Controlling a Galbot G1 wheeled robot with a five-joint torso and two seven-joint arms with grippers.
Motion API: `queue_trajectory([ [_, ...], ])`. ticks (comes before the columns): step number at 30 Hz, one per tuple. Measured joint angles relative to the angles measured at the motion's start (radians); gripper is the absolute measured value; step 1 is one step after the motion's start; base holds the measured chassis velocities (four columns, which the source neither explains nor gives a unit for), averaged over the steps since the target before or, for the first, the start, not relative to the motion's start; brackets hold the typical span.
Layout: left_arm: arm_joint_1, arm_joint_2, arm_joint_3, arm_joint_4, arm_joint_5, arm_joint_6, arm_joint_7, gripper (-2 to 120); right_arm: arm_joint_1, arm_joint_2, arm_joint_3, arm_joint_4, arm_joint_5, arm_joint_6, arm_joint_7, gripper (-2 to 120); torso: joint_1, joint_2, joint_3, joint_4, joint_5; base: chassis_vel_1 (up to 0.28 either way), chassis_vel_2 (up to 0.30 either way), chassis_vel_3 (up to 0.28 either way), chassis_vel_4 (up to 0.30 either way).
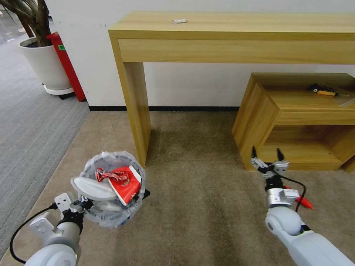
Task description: Pick up the trash bin and place the garbage on the floor into it.
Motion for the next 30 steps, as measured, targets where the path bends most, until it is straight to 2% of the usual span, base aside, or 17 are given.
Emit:
queue_trajectory([
  [16, -0.002, -0.012, 0.008, 0.017, 0.010, -0.009, 0.006, 0, -0.139, 0.044, 0.096, 0.071, -0.031, 0.054, -0.045, 99, 0.000, 0.000, 0.000, 0.0000, 0.0000, 0.000, 0.000, 0.000, 0.000],
  [30, -0.008, -0.017, 0.025, 0.020, 0.011, -0.010, 0.006, 0, -0.179, 0.065, 0.101, 0.031, -0.042, 0.096, -0.092, 100, 0.000, 0.000, 0.000, 0.0001, -0.0001, -0.023, -0.022, 0.028, 0.024],
])
